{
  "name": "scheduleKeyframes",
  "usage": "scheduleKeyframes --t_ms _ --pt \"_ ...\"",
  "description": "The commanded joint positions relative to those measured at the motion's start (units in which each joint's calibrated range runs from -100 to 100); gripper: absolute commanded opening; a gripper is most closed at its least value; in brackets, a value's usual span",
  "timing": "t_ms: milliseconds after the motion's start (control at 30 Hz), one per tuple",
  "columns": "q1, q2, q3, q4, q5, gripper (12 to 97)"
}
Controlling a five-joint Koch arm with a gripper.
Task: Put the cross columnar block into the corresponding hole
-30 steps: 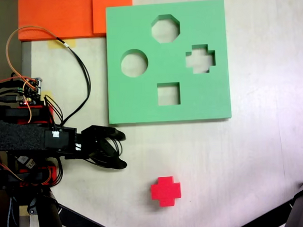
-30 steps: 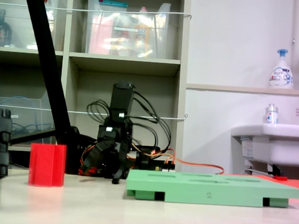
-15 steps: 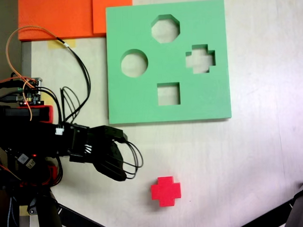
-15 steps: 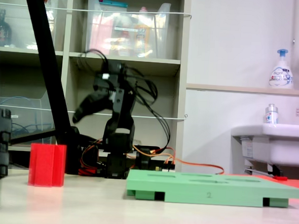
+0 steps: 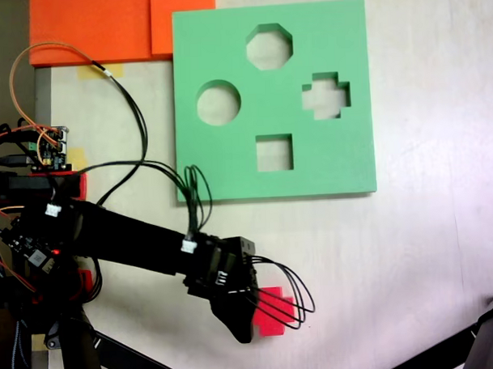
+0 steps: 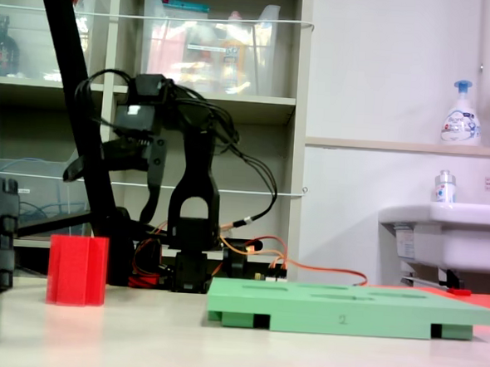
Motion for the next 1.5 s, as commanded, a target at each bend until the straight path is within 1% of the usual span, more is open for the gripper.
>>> scheduleKeyframes --t_ms 0,300,567,600,700,767,867,1067,1300,1467 --pt "-0.54 4.9 5.09 -1.64 -1.03 82.5" --pt "-2.2 23.48 12.96 -1.45 -2.64 82.5" --pt "-3.17 31.86 13.06 0.86 -3.08 81.3" --pt "-3.27 32.14 13.06 0.86 -3.13 77.9" --pt "-3.57 32.14 12.96 0.96 -3.13 60.9" --pt "-3.66 32.14 12.86 0.96 -3.13 53.0" --pt "-3.76 32.0 12.47 0.86 -3.13 47.0" --pt "-4.25 27.25 7.78 0.86 -3.17 38.3" --pt "-4.1 14.12 3.99 -1.93 -2.05 38.4" --pt "-2.74 3.64 3.99 -5.4 -0.24 38.4"
